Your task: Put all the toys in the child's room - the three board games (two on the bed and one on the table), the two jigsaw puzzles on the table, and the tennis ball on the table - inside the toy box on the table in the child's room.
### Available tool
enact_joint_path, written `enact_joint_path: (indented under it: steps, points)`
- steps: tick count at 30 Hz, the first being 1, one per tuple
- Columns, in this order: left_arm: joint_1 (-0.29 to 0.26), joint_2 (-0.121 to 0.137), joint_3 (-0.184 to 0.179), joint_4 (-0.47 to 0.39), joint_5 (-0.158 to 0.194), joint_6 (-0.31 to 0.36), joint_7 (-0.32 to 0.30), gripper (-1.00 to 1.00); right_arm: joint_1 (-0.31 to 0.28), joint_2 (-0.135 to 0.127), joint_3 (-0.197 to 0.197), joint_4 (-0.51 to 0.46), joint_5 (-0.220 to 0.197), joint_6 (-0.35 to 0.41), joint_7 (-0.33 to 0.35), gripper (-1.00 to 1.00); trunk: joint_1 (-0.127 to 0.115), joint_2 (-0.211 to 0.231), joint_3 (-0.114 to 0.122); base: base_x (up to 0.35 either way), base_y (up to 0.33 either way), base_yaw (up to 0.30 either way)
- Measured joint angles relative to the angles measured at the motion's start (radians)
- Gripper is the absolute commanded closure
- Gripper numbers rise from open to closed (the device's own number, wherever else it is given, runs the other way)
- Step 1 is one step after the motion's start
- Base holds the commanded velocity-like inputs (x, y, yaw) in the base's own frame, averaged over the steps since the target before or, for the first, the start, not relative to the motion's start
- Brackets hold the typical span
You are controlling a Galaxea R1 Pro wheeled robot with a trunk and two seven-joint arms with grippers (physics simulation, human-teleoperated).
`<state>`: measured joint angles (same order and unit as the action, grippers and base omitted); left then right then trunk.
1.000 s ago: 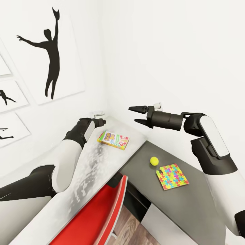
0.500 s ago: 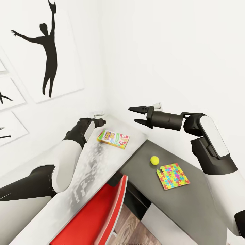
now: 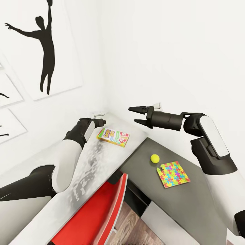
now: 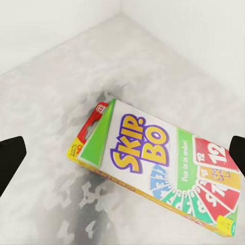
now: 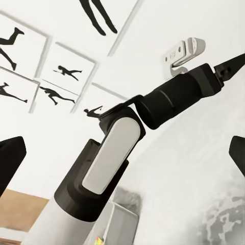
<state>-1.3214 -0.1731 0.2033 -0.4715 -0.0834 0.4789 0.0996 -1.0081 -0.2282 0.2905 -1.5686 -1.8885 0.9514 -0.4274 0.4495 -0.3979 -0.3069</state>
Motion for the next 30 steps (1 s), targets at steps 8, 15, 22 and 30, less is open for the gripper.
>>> enact_joint_path:
  steps: [8, 15, 22, 30]
  points:
    - [0.0, 0.0, 0.001, -0.005, 0.0, -0.001, 0.008, -1.0, 0.0, 0.0, 0.011, 0.0, 0.0, -0.002, -0.002, -1.0, 0.0, 0.0, -0.013, 0.0, 0.0, 0.0]
    - [0.0, 0.0, 0.001, -0.009, 0.0, -0.007, 0.014, -1.0, 0.0, 0.0, 0.015, 0.0, -0.001, -0.003, -0.016, -1.0, 0.0, 0.0, -0.025, 0.0, 0.0, 0.0]
    - [0.0, 0.0, 0.001, -0.011, -0.001, -0.008, 0.017, -1.0, 0.0, 0.0, 0.015, -0.001, -0.001, -0.004, -0.022, -1.0, 0.0, 0.0, -0.036, 0.0, 0.0, 0.0]
    - [0.0, 0.0, -0.028, -0.012, -0.001, -0.01, 0.018, -1.0, 0.0, 0.0, 0.015, -0.003, -0.001, -0.005, -0.025, -1.0, 0.0, 0.0, -0.05, 0.0, 0.0, 0.0]
